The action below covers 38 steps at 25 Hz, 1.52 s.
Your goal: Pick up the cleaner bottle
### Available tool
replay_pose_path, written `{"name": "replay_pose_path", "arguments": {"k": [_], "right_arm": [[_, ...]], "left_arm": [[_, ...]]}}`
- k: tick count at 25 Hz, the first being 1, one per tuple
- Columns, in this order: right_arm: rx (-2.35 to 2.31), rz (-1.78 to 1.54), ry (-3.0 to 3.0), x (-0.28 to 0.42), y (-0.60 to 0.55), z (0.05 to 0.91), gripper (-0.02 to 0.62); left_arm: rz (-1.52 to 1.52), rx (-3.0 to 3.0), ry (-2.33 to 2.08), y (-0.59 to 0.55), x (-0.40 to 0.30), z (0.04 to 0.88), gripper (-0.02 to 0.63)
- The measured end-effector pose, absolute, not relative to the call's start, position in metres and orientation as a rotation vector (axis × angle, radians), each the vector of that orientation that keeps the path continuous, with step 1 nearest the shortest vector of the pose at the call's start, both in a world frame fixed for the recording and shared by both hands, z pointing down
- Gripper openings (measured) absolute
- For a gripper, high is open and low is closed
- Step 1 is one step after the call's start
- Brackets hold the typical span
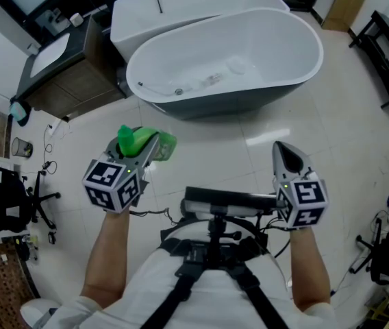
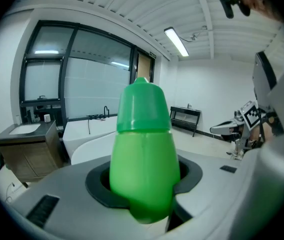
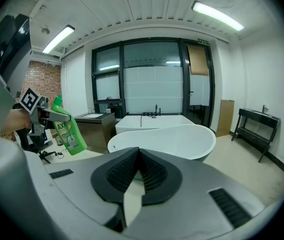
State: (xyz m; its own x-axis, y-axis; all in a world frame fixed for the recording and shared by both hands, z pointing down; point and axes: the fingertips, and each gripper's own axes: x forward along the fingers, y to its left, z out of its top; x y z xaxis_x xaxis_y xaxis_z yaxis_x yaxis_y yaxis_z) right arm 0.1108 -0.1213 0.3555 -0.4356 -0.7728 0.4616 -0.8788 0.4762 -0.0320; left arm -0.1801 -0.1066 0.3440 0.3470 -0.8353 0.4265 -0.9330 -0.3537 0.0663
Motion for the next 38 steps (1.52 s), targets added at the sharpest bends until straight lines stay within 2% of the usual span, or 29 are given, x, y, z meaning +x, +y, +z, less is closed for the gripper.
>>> {"name": "replay_pose_path", "arguments": {"k": [8, 38], "right_arm": [[1.376, 0.369, -2.345, 0.108, -0.126, 0.355, 0.008], [1.335, 0.349, -2.322, 0.101, -0.125, 0.361, 0.008]], "left_arm": [[0.547, 2.285, -1.616, -0.107, -0.189, 0.349, 0.179], [0.517, 2.254, -1.627, -0.094, -0.195, 0.356, 0.181]]}}
